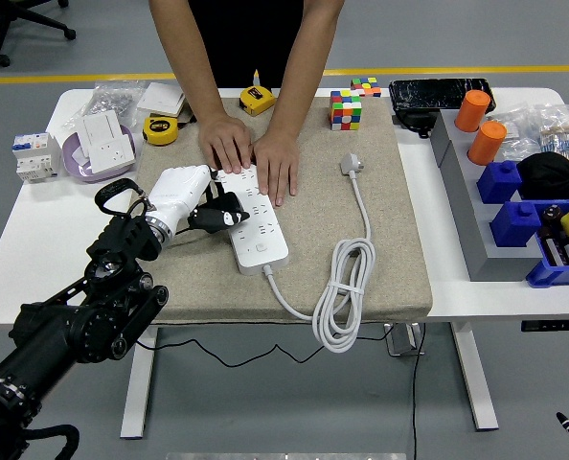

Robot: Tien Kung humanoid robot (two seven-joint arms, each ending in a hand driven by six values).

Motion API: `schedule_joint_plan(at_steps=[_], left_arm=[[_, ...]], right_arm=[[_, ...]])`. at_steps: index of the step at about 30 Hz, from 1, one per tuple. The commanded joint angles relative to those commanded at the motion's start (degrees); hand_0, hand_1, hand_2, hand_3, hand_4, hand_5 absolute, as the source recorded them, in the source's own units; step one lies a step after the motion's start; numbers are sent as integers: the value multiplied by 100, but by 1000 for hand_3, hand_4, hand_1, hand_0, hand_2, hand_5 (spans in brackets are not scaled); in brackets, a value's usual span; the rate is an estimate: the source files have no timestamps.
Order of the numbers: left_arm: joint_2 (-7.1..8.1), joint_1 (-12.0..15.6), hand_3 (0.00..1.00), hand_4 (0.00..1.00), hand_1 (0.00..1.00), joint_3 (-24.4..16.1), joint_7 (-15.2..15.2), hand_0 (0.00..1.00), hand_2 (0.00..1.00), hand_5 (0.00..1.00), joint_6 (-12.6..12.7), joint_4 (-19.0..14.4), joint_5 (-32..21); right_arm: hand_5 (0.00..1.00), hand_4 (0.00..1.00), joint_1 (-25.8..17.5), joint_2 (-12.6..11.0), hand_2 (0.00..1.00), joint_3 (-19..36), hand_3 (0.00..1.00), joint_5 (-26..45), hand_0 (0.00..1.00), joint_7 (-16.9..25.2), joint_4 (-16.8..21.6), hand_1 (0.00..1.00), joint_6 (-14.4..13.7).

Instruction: Pick up the plug,place it near the board,insert it into the board,press the button

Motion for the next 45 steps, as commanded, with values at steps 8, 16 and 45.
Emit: schedule_joint_plan(at_steps=[8,16,45], left_arm=[[0,-12,341,723,246,2,8,423,223,175,-20,-58,0],[0,-21,350,724,251,19,-33,423,231,192,-17,-107,0],[0,12,515,998,551,-435,-604,559,529,477,-157,-515,-564]], right_arm=[[998,998,-18,-2,846,2,868,9,927,-2,0,895,2],[998,998,-18,-6,846,-20,867,26,927,-5,0,895,7],[998,998,-2,17,844,3,863,37,924,-34,0,892,14]])
